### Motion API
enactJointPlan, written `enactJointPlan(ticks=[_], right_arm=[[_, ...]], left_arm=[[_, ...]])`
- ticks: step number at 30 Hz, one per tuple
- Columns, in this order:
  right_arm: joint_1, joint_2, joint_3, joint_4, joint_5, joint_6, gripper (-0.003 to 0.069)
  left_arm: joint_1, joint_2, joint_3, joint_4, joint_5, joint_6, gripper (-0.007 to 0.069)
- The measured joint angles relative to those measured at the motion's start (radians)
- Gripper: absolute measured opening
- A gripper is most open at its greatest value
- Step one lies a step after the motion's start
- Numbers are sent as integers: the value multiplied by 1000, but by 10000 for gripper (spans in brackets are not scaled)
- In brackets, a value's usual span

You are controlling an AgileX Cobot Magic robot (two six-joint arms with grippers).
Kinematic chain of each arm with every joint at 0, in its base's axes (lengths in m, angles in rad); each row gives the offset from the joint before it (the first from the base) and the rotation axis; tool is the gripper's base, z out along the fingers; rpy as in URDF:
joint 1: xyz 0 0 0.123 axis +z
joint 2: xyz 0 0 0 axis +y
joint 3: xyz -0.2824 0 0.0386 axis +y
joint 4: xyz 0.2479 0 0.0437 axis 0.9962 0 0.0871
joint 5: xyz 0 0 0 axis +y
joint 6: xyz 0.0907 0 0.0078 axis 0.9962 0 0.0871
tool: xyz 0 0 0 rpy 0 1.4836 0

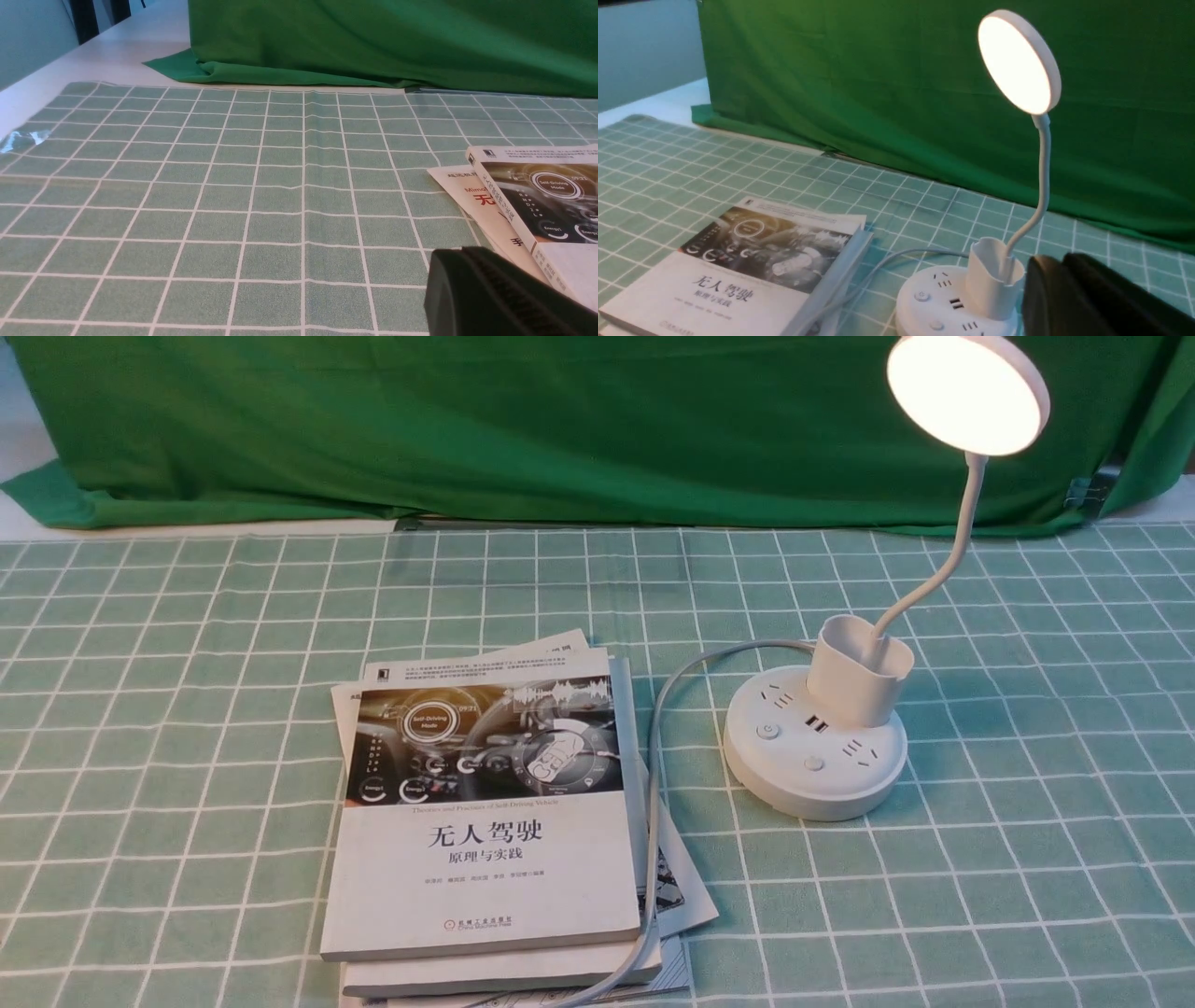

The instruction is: Turn on the table lamp.

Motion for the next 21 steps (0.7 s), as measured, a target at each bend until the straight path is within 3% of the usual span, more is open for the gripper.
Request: enactJointPlan(ticks=[9, 14, 19, 21], right_arm=[[-4, -173, 237, -20, -173, -16, 118], [-159, -270, 407, -38, -233, 30, 129], [-427, -289, 499, -88, -244, 78, 148], [-476, -289, 506, -94, -245, 85, 156]], left_arm=[[0, 0, 0, 0, 0, 0, 21], [0, 0, 0, 0, 0, 0, 21], [0, 0, 0, 0, 0, 0, 21], [0, 0, 0, 0, 0, 0, 21]])
